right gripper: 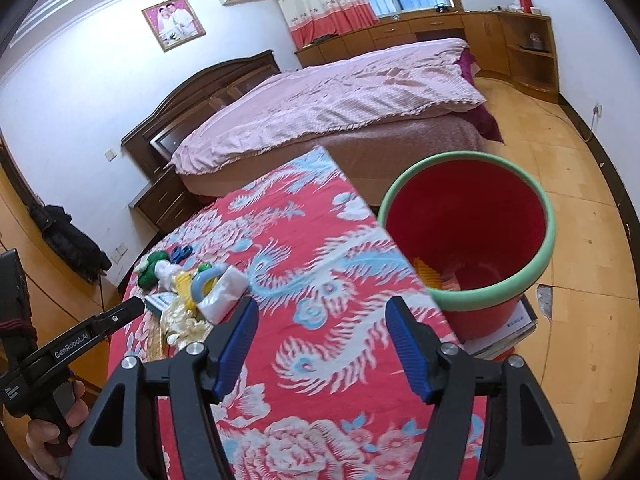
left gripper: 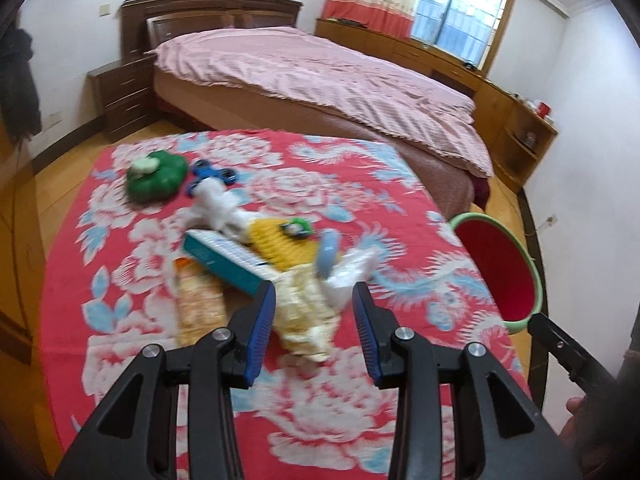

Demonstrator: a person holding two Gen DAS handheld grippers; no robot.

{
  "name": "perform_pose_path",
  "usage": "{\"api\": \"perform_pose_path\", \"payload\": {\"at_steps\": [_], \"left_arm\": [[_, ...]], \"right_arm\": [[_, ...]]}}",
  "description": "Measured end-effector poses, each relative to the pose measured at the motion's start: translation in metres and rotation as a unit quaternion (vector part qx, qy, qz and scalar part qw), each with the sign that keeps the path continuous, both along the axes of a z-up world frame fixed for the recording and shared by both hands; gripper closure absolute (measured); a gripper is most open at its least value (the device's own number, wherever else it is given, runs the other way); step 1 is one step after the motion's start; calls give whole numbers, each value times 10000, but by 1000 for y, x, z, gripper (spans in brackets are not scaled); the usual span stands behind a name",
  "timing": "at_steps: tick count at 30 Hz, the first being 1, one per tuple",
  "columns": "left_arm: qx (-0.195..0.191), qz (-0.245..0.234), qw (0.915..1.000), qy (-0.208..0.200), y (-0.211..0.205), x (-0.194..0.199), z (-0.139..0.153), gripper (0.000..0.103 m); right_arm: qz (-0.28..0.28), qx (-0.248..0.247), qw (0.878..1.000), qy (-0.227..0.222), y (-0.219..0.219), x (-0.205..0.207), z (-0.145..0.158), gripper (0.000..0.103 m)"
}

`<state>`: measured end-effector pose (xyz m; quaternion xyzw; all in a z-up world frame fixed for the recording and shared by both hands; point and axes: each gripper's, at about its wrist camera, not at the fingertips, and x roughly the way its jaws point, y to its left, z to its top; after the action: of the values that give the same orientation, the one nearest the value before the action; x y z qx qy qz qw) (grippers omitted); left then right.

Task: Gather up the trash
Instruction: 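Move both grippers back over the table of trash, then grasp the clear snack bag with the left gripper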

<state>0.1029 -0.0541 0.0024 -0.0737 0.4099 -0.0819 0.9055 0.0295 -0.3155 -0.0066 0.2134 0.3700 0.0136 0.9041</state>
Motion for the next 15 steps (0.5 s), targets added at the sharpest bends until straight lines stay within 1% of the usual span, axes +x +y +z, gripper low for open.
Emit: {"api": "perform_pose_path", "payload": {"at_steps": [7, 15], "left_arm": [[47, 410, 9989, 203, 34, 7, -22, 63], [117, 709, 9961, 519, 55, 20, -49, 63]], "right_arm": [[175, -15, 9997, 172, 18, 9, -14, 34], [244, 11, 9990, 371, 26, 20, -30, 31]]}}
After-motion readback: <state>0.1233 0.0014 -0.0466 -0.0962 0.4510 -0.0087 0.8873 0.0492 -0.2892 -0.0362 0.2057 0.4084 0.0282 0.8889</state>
